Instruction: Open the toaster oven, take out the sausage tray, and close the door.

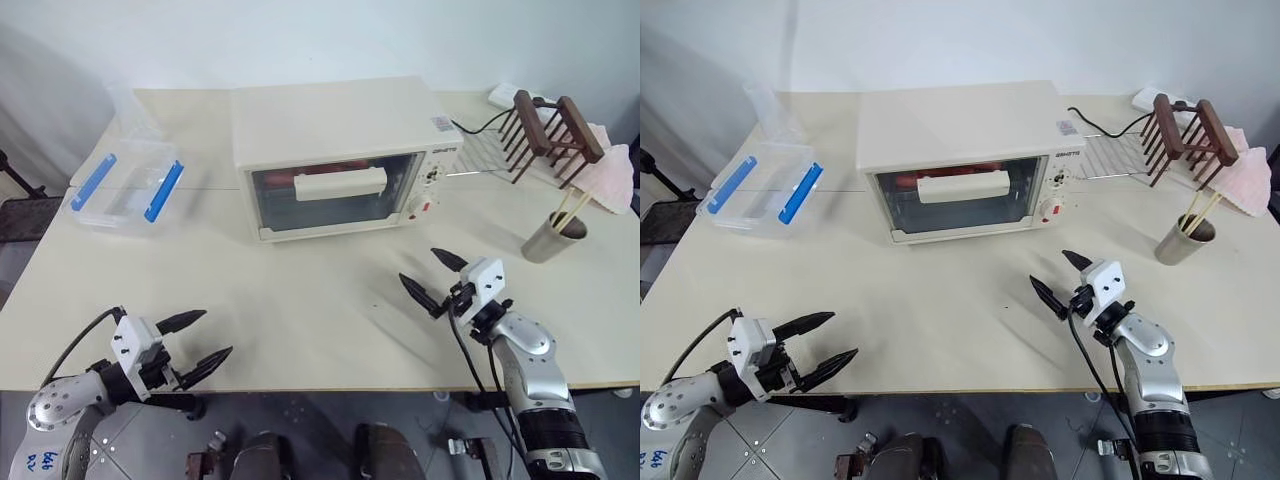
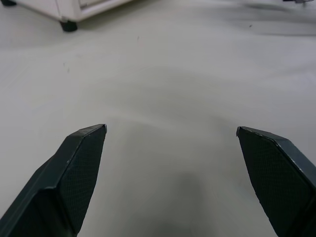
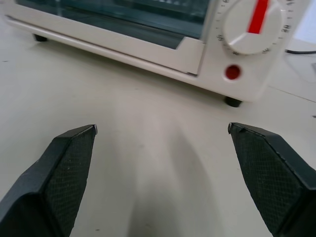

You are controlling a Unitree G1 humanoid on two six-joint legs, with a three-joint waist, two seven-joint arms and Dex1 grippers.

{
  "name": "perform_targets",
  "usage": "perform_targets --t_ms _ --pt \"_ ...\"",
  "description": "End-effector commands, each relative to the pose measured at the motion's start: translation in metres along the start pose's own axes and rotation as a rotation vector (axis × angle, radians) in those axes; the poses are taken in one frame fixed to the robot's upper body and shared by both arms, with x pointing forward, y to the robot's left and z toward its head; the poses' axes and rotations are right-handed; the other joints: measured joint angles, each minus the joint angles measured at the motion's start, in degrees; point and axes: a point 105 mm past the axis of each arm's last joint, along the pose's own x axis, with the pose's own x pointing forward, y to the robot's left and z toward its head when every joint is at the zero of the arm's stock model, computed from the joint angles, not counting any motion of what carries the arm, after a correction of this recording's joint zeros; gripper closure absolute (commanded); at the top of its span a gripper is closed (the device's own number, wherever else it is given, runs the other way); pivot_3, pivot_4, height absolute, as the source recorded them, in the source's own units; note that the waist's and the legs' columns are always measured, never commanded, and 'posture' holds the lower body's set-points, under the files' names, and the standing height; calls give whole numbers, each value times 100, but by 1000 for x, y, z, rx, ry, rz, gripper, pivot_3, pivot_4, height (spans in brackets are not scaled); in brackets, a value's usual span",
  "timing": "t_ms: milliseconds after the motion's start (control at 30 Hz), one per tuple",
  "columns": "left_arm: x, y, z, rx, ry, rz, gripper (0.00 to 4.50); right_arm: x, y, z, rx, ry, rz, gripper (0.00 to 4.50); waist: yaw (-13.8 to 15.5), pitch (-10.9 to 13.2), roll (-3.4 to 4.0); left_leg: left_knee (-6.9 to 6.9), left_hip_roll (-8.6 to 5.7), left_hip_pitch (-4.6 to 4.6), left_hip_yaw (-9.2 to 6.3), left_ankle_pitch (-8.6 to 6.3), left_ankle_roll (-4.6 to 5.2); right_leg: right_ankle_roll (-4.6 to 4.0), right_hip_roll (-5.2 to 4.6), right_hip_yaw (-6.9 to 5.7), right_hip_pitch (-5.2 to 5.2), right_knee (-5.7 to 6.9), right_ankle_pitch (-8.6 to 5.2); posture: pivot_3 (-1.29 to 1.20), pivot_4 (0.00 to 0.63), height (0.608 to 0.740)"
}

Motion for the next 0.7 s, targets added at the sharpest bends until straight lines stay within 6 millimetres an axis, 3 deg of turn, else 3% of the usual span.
perform_targets --t_ms 33,133,300,700 --pt "2 10 9 52 5 48 0 2 -1 15 -17 -48 62 39 1 0 0 0 0 0 0 0 0 0 0 0 0 1 0 0 150 740" --pt "9 13 24 -19 -53 44 0 6 9 34 48 -105 166 39 4 0 0 0 0 0 0 0 1 0 0 0 0 2 0 0 150 740" --pt "4 10 76 -202 -302 -145 0 25 19 78 108 -180 284 39 -3 1 0 2 24 -5 -1 1 1 1 0 1 -5 31 1 0 150 740" --pt "13 17 98 -195 -348 -237 0 68 14 108 64 -193 298 39 5 1 0 7 -5 -15 0 3 -4 0 4 -1 -20 44 0 0 150 740"
